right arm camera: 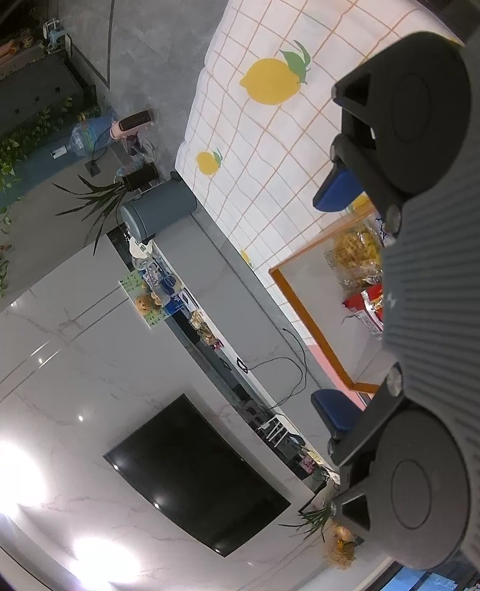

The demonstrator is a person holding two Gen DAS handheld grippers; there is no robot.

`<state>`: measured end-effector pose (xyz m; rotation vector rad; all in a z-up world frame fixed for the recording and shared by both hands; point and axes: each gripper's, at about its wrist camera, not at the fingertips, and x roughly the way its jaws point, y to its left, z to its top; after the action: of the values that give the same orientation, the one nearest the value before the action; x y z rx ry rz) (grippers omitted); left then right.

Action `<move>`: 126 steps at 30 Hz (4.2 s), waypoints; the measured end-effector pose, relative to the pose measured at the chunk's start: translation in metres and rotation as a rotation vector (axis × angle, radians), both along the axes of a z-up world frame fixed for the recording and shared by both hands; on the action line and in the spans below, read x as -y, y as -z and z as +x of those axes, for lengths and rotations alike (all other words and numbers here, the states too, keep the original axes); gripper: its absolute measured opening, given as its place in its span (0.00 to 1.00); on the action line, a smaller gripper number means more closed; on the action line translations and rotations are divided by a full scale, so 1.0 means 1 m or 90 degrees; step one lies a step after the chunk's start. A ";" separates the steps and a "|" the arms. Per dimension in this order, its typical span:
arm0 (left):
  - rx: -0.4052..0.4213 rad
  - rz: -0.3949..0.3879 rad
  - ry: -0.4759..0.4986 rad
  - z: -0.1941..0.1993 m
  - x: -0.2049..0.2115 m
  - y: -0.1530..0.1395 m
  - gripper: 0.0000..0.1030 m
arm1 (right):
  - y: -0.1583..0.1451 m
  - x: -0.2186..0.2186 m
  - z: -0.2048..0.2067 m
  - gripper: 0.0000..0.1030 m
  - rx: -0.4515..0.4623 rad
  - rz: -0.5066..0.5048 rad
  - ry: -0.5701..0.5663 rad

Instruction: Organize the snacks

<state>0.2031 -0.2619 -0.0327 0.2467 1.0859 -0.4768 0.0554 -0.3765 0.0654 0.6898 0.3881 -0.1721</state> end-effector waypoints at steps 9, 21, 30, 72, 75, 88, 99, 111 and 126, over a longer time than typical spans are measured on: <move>-0.007 -0.003 0.023 0.025 -0.004 0.000 0.60 | 0.003 0.002 0.002 0.97 0.002 0.021 -0.009; -0.120 -0.164 0.005 0.028 -0.012 -0.006 0.44 | 0.006 0.004 0.000 0.97 0.002 0.034 0.000; -0.183 -0.295 -0.040 0.036 0.004 -0.004 0.46 | 0.007 0.008 0.000 0.97 0.002 0.044 -0.002; 0.319 -0.062 -0.178 -0.159 -0.118 -0.100 1.00 | 0.016 -0.106 -0.090 0.97 -0.157 -0.186 -0.080; 0.287 -0.074 -0.180 -0.159 -0.123 -0.087 1.00 | 0.036 -0.112 -0.083 0.97 -0.199 -0.184 -0.086; 0.228 -0.073 -0.179 -0.163 -0.131 -0.056 1.00 | 0.049 -0.136 -0.069 0.97 -0.259 -0.258 -0.116; 0.200 -0.060 -0.192 -0.159 -0.132 -0.052 1.00 | 0.055 -0.143 -0.062 0.97 -0.294 -0.270 -0.115; 0.177 -0.079 -0.183 -0.158 -0.129 -0.049 1.00 | 0.054 -0.149 -0.063 0.97 -0.290 -0.295 -0.133; 0.175 -0.078 -0.185 -0.160 -0.127 -0.049 1.00 | 0.054 -0.150 -0.064 0.97 -0.290 -0.301 -0.133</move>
<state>0.0432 -0.1346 0.0162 0.0426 0.8045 -0.2392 -0.0091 -0.2262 0.0116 0.1333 0.8212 -0.2136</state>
